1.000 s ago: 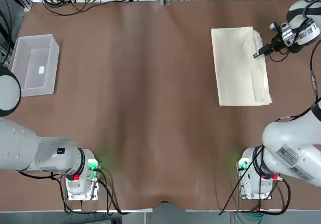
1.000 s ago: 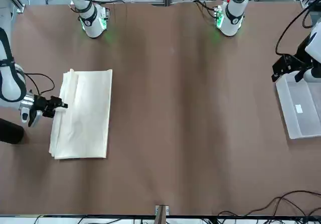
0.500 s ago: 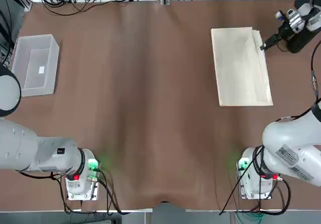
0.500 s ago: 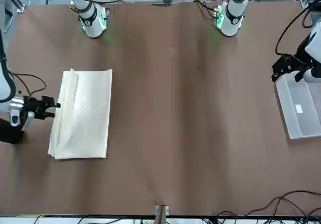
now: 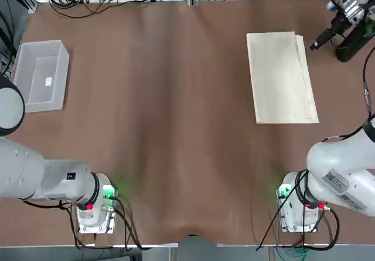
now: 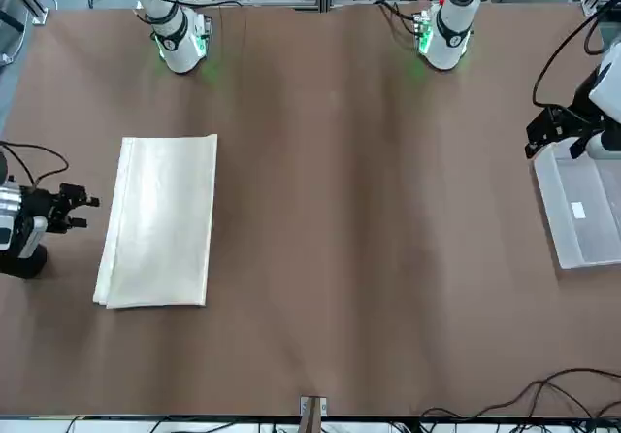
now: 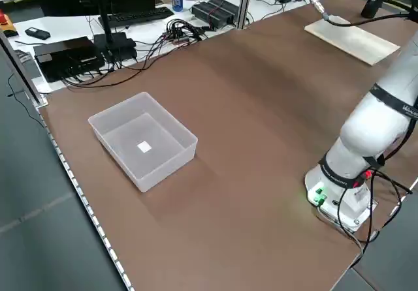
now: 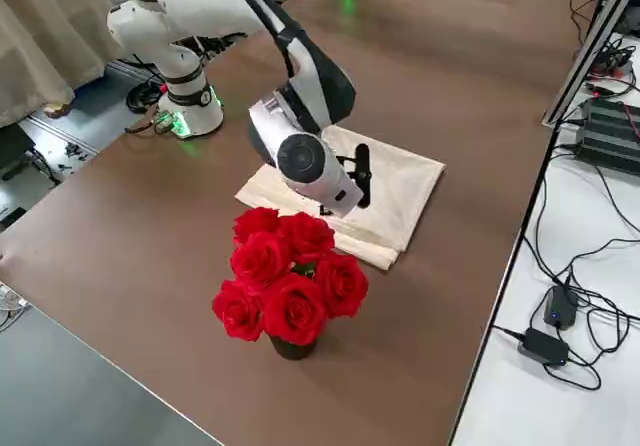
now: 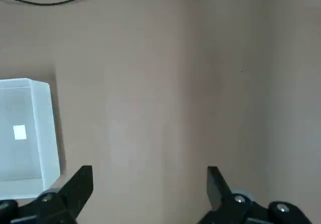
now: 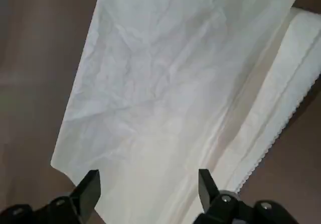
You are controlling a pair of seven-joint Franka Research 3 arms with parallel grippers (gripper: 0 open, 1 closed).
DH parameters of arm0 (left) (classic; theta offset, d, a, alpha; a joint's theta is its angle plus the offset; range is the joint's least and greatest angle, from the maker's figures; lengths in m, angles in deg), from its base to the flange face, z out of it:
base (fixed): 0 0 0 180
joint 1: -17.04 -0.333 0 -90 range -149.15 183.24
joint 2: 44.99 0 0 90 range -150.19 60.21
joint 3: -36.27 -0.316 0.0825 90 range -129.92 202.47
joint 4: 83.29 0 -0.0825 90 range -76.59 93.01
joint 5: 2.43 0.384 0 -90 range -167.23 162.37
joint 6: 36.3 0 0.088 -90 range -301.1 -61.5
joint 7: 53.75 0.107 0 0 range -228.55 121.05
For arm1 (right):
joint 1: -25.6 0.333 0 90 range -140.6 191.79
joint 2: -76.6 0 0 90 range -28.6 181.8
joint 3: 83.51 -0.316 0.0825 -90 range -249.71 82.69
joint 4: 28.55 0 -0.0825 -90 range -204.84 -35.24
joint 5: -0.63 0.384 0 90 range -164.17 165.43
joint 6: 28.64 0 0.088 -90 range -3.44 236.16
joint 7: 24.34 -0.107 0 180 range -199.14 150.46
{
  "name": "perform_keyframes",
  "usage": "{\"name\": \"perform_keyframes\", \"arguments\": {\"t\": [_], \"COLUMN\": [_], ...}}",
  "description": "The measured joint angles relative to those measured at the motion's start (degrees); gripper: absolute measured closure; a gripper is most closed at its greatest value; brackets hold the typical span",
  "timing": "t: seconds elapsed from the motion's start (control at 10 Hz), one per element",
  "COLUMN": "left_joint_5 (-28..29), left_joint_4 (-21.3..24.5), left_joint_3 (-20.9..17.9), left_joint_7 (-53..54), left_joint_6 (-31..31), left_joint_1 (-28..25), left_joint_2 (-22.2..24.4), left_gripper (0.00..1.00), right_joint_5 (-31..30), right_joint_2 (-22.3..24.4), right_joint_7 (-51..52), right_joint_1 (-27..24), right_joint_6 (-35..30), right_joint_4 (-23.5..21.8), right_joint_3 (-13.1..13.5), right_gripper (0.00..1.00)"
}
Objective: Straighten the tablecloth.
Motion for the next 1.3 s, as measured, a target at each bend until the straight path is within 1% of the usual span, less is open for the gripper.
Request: {"name": "perform_keyframes", "arguments": {"t": [0.1, 0.3, 0.5, 0.7, 0.8, 1.0, 1.3], "left_joint_5": [0.0, 0.0, 0.0, 0.0, 0.0, 0.0, 0.0], "left_joint_4": [0.0, 0.0, 0.0, 0.0, 0.0, 0.1, 0.1], "left_joint_3": [0.0, 0.0, 0.0, 0.0, 0.0, 0.0, 0.0], "left_joint_7": [0.0, 0.0, 0.0, 0.0, 0.0, 0.0, 0.0], "left_joint_6": [0.0, 0.0, 0.0, 0.0, 0.0, 0.0, 0.0], "left_joint_1": [0.0, 0.0, 0.0, 0.0, 0.0, 0.0, 0.0], "left_joint_2": [0.0, 0.0, 0.0, 0.0, 0.0, -0.1, -0.1], "left_gripper": [0.00, 0.00, 0.00, 0.00, 0.00, 0.00, 0.00], "right_joint_5": [-0.2, -0.3, -0.3, -0.3, -0.3, -0.2, 0.2], "right_joint_2": [-0.1, -0.5, -1.5, -4.1, -5.3, -6.7, -6.8], "right_joint_7": [-2.0, -3.0, -5.5, -7.3, -8.5, -9.5, -10.9], "right_joint_1": [0.5, 0.5, 0.3, 0.0, 0.0, 0.0, -0.1], "right_joint_6": [1.4, 6.9, 10.8, 12.3, 14.0, 18.0, 17.6], "right_joint_4": [-0.8, -3.3, -4.5, -4.9, -5.4, -8.3, -9.1], "right_joint_3": [0.0, 0.1, 0.3, 0.4, 0.4, 0.4, 0.3], "right_gripper": [0.14, 0.17, 0.19, 0.21, 0.23, 0.24, 0.26]}}
